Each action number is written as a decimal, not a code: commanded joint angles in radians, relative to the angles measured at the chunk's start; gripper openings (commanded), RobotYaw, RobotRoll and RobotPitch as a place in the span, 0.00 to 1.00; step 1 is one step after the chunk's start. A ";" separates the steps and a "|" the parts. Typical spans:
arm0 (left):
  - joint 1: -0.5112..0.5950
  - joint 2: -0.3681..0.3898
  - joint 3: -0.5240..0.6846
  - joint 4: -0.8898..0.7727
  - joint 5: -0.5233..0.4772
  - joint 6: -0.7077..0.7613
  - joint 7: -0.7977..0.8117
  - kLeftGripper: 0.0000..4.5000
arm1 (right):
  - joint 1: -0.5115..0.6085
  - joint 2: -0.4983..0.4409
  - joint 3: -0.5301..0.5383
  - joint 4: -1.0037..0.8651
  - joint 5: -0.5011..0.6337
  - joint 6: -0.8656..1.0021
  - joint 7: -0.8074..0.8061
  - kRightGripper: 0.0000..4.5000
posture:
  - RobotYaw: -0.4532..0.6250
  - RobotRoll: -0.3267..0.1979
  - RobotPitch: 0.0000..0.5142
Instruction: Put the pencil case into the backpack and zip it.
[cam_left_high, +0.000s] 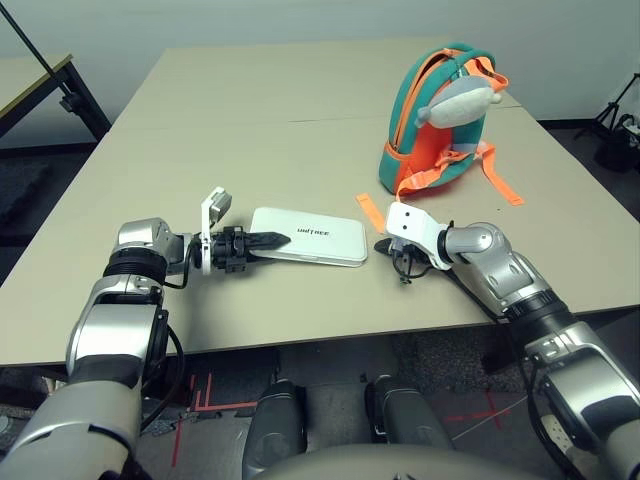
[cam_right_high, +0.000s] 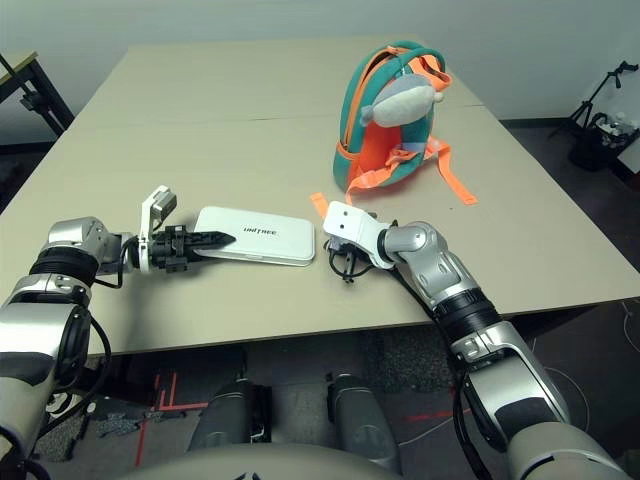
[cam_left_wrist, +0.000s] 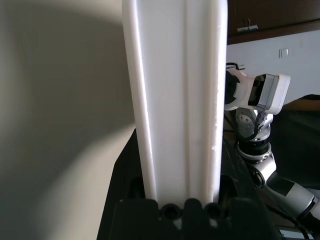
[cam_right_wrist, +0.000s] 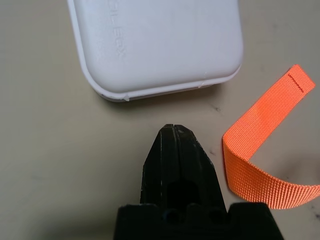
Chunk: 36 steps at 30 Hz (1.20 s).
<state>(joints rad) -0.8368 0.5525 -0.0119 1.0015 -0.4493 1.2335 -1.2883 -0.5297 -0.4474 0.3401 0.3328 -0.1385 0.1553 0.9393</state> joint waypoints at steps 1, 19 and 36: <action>0.006 0.003 -0.009 0.010 0.041 -0.026 0.044 0.29 | 0.022 -0.023 -0.026 -0.016 0.016 0.014 -0.004 0.00 | 0.28 0.62 0.05; 0.049 -0.007 0.264 -0.381 -0.099 -0.234 0.178 0.29 | 0.041 -0.076 -0.501 -0.129 0.389 0.369 -0.165 0.81 | 0.30 0.62 0.04; 0.076 -0.079 0.317 -0.866 -0.201 -0.242 0.452 0.29 | -0.180 -0.060 -0.604 0.189 0.419 0.294 -0.391 1.00 | 0.38 0.62 0.02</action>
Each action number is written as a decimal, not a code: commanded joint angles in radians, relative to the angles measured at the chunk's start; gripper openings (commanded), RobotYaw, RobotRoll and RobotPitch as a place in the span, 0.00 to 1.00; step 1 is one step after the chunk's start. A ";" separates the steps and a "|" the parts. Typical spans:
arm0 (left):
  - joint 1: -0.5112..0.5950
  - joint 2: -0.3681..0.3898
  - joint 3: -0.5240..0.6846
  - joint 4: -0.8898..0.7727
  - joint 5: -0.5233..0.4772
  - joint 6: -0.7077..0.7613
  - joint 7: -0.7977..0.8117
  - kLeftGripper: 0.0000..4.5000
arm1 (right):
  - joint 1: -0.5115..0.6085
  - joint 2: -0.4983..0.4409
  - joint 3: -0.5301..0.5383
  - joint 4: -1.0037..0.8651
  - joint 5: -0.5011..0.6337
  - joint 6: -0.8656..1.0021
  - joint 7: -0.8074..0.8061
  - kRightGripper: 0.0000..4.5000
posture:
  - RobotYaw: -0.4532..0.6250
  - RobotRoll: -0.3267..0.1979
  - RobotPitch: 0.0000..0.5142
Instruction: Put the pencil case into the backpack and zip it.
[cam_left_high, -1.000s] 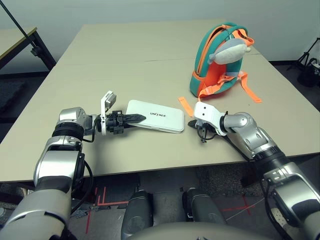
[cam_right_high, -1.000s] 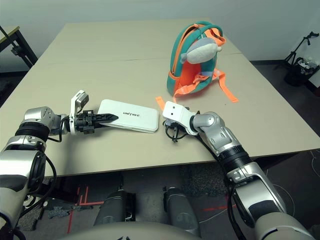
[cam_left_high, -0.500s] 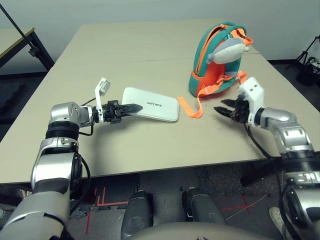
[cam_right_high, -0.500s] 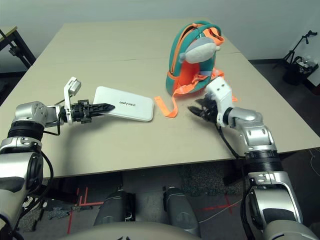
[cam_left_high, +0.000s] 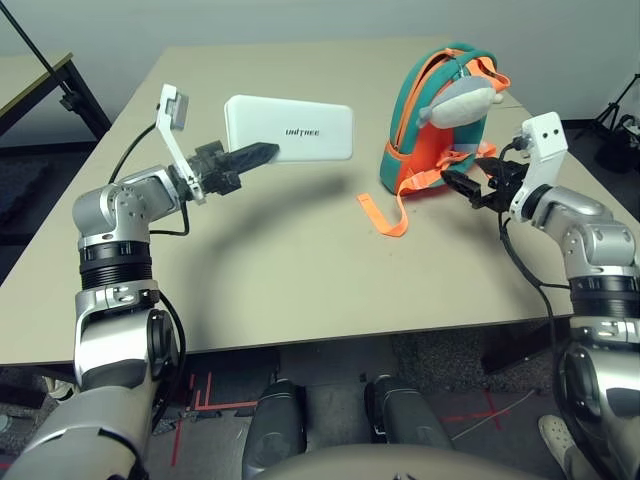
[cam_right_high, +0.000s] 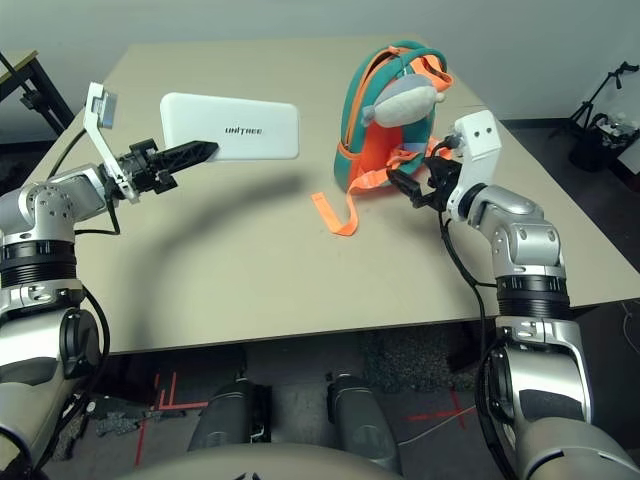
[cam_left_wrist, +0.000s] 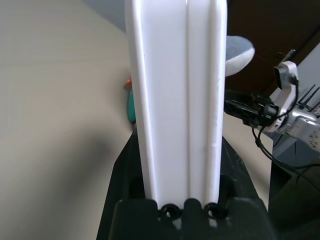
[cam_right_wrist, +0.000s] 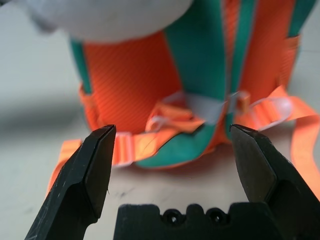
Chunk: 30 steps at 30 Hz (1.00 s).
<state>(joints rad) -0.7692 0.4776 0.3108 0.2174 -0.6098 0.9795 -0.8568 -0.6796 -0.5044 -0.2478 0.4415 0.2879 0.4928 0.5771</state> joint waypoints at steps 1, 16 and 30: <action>0.012 -0.005 -0.008 -0.100 -0.047 0.017 0.029 0.29 | -0.045 -0.003 -0.018 0.113 -0.007 -0.059 -0.028 1.00 | 0.38 0.62 0.02; 0.080 0.008 0.043 -0.212 -0.138 0.023 0.139 0.29 | -0.306 0.025 -0.009 0.674 -0.033 -0.326 0.026 1.00 | 0.48 0.62 0.00; 0.141 0.027 0.057 -0.301 -0.214 0.069 0.214 0.29 | -0.344 0.054 -0.020 0.784 -0.046 -0.401 0.028 0.10 | 0.52 0.62 0.01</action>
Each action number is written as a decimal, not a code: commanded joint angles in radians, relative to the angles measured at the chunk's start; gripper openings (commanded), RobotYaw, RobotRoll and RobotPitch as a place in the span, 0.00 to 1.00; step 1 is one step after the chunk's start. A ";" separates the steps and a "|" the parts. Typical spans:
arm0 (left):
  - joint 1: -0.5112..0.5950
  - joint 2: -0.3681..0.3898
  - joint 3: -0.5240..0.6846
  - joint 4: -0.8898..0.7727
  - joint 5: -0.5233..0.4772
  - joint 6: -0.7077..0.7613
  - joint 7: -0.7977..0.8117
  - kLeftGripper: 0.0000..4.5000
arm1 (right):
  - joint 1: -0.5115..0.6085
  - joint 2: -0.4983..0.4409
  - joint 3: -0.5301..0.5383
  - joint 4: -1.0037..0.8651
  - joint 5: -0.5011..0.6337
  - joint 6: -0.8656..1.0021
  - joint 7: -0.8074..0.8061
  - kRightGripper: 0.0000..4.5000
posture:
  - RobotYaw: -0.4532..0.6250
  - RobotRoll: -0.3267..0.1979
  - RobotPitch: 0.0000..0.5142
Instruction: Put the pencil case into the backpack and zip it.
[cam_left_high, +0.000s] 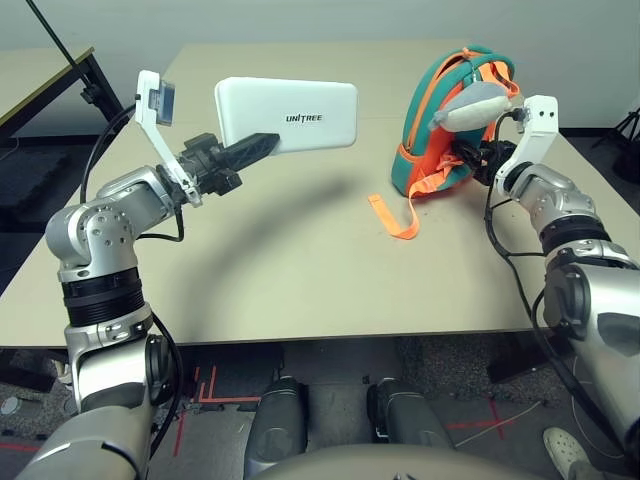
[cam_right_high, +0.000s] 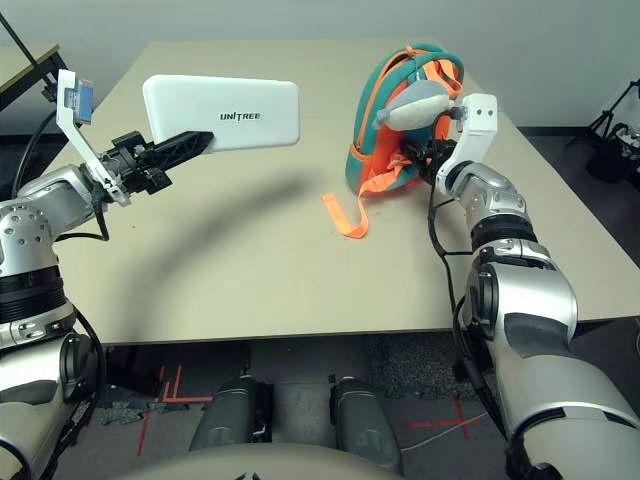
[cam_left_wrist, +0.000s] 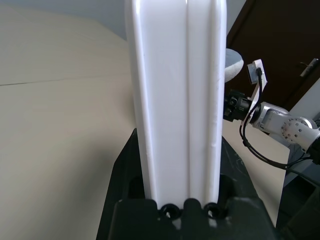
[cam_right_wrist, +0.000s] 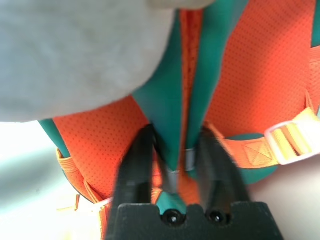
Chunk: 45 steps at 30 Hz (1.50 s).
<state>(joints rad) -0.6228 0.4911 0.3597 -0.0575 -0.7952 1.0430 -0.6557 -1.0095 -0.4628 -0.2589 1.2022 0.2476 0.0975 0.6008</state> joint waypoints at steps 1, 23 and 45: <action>-0.007 0.014 0.007 -0.026 -0.030 0.005 0.016 0.29 | -0.014 0.012 -0.010 0.023 -0.005 -0.008 0.005 0.03 | 0.52 0.62 0.01; -0.065 0.015 -0.078 0.098 0.004 -0.069 -0.021 0.29 | 0.164 0.007 -0.019 -0.611 0.151 0.291 0.158 0.00 | 0.42 0.62 0.03; -0.184 0.094 -0.129 0.293 0.088 -0.167 -0.149 0.29 | 0.528 -0.035 -0.081 -1.472 0.522 0.858 0.054 0.00 | 0.33 0.62 0.06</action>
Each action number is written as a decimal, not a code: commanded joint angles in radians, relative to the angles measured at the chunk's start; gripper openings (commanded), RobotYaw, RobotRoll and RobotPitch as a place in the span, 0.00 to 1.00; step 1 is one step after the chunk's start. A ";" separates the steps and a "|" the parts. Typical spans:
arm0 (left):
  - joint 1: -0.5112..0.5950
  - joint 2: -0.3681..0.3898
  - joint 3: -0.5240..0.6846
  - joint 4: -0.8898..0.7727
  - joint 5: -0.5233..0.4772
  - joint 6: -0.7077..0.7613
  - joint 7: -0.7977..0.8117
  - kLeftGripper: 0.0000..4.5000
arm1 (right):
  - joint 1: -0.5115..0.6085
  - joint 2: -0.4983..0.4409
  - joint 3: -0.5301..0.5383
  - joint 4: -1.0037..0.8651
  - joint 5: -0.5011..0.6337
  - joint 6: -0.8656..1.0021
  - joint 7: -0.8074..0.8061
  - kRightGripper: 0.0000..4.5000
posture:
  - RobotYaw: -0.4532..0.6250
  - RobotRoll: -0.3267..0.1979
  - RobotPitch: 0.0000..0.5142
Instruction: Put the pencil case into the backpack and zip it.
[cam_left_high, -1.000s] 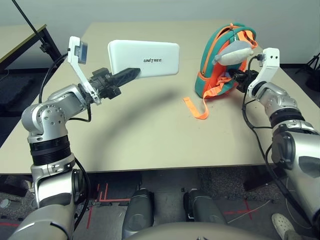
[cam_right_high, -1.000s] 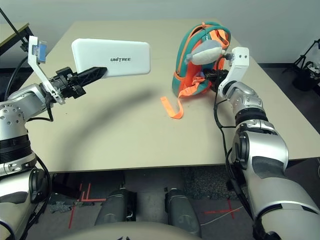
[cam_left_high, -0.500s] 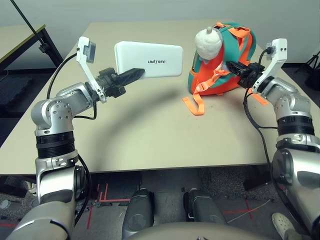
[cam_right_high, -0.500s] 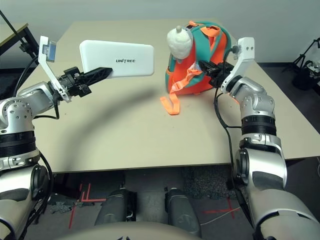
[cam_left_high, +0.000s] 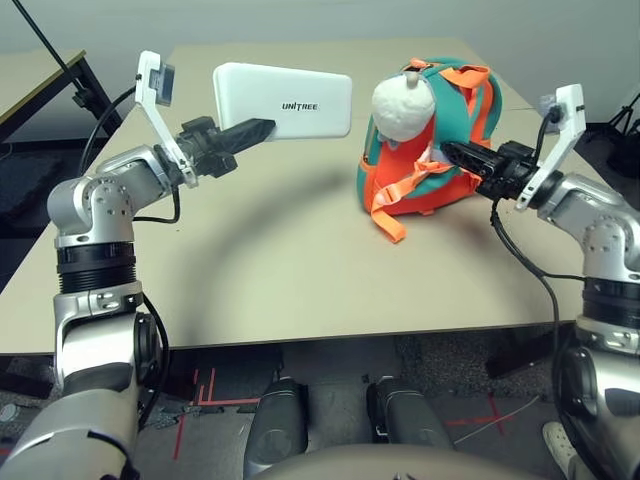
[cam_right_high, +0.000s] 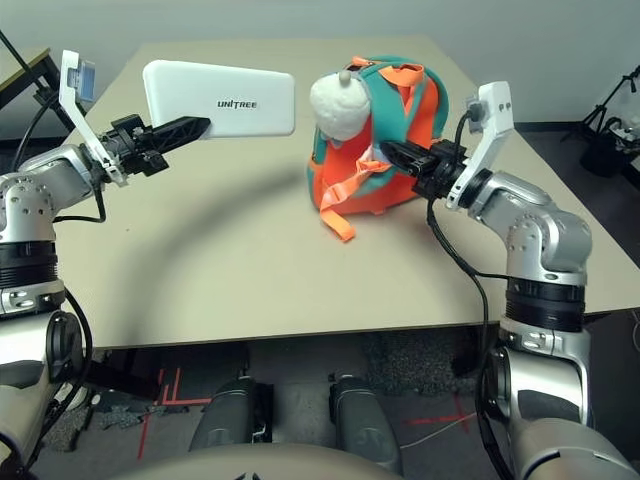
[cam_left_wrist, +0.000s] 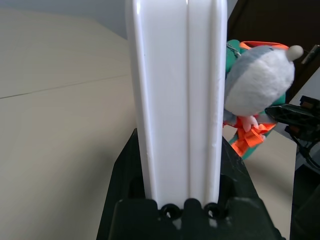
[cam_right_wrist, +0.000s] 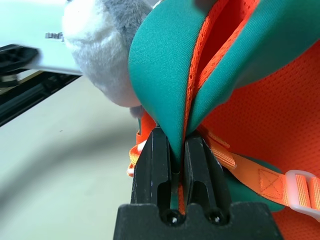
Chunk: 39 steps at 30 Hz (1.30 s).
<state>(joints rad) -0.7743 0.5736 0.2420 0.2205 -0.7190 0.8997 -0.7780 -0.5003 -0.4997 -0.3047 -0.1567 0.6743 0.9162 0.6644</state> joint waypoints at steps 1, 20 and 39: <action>-0.039 0.010 -0.014 0.017 0.013 -0.024 -0.032 0.29 | 0.039 0.010 -0.035 -0.141 0.122 0.057 -0.013 0.00 | 0.33 0.62 0.06; -0.043 0.176 -0.096 -0.141 0.035 0.016 -0.178 0.29 | 0.124 0.021 0.095 -0.097 0.098 0.033 -0.023 0.00 | 0.36 0.62 0.04; -0.108 0.117 -0.210 -0.055 0.110 -0.058 -0.269 0.29 | 0.160 0.004 0.095 -0.103 0.113 -0.002 -0.029 0.00 | 0.31 0.62 0.05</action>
<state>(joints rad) -0.8509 0.7049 0.0515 0.1435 -0.6229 0.8757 -1.0248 -0.3544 -0.4959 -0.2122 -0.2354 0.7663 0.9121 0.6295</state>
